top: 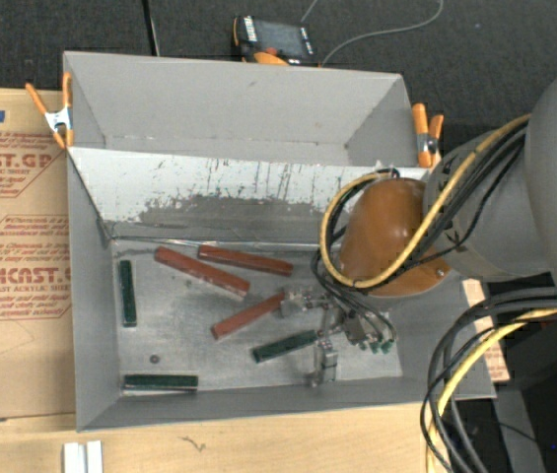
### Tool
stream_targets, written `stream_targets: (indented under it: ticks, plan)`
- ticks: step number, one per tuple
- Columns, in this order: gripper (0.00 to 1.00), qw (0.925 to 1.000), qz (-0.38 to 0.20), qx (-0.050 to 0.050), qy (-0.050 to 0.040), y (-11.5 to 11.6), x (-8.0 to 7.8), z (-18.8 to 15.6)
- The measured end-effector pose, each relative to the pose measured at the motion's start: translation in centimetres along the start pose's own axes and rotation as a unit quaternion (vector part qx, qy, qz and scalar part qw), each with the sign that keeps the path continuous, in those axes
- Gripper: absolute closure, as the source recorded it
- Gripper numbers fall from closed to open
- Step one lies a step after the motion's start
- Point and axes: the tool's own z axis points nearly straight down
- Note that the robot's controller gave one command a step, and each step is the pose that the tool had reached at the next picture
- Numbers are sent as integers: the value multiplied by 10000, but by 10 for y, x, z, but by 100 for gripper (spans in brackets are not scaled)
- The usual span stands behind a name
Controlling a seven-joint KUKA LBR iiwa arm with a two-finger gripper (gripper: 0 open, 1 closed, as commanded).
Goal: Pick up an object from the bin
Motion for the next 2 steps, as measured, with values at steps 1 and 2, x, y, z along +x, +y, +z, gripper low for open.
stream_targets:
  ticks: [1,2]
  plan:
    - [100,10000,19,14,-17,-2,-1,-3]
    - [100,10000,-38,30,-66,-17,9,-141]
